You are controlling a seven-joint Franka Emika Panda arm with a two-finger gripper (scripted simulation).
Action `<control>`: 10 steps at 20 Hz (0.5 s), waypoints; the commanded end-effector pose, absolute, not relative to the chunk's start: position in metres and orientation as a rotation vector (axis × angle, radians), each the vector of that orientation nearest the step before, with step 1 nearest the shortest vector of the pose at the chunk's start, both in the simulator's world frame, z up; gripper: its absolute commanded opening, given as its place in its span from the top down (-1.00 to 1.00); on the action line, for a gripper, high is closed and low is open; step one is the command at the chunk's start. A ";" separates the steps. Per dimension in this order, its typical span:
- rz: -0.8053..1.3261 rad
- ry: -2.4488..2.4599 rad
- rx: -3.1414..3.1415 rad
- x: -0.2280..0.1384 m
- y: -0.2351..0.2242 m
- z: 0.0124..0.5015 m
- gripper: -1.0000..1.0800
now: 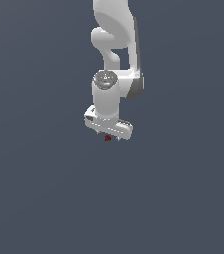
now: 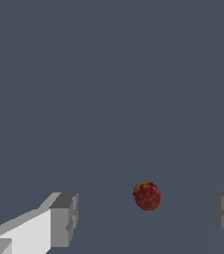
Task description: Pick up the object and move it to a goal position.
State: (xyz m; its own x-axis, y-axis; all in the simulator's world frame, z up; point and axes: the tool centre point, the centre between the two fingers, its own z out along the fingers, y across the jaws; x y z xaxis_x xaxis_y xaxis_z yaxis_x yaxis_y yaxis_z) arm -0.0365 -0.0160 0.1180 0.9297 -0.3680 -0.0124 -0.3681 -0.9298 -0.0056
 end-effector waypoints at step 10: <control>0.006 1.039 -2.961 -0.073 -0.020 0.079 -0.92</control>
State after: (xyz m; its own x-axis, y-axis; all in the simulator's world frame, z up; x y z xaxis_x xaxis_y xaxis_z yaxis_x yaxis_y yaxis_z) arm -0.0691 -0.0197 0.0832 0.8011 -0.5985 -0.0069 -0.5985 -0.8011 -0.0024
